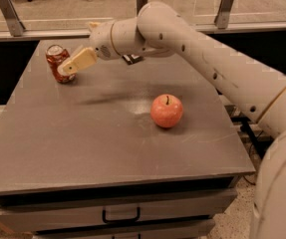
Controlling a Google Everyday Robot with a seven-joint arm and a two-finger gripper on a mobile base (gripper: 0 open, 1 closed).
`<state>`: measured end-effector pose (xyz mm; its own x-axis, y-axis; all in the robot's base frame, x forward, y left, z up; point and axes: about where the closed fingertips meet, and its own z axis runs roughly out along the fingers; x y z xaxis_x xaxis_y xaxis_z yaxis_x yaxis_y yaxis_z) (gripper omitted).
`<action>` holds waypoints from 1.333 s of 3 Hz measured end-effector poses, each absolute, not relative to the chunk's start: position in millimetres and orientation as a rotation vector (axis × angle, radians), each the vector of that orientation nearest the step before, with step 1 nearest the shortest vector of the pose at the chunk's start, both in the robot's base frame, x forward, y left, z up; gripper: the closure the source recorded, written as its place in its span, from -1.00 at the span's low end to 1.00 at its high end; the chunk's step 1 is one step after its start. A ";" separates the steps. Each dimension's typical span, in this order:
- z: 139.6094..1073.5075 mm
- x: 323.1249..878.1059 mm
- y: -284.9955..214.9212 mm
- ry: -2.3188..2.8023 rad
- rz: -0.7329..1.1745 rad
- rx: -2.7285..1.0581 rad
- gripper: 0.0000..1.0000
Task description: Knock coke can over
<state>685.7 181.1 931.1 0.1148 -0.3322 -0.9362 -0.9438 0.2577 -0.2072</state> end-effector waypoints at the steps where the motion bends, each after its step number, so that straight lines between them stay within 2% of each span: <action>1: 928.6 685.3 182.0 1.436 0.698 -1.283 -1.00; 3: 884.1 700.3 207.7 1.467 0.821 -1.199 -1.00; 4: 872.7 714.3 229.0 1.432 0.870 -1.184 -0.66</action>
Offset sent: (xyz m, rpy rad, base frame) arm 0.0190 0.0184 -0.0611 0.1145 0.1377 -0.0442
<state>714.3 229.0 872.7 0.0248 -0.2131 -0.9767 -0.9649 0.2504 -0.0791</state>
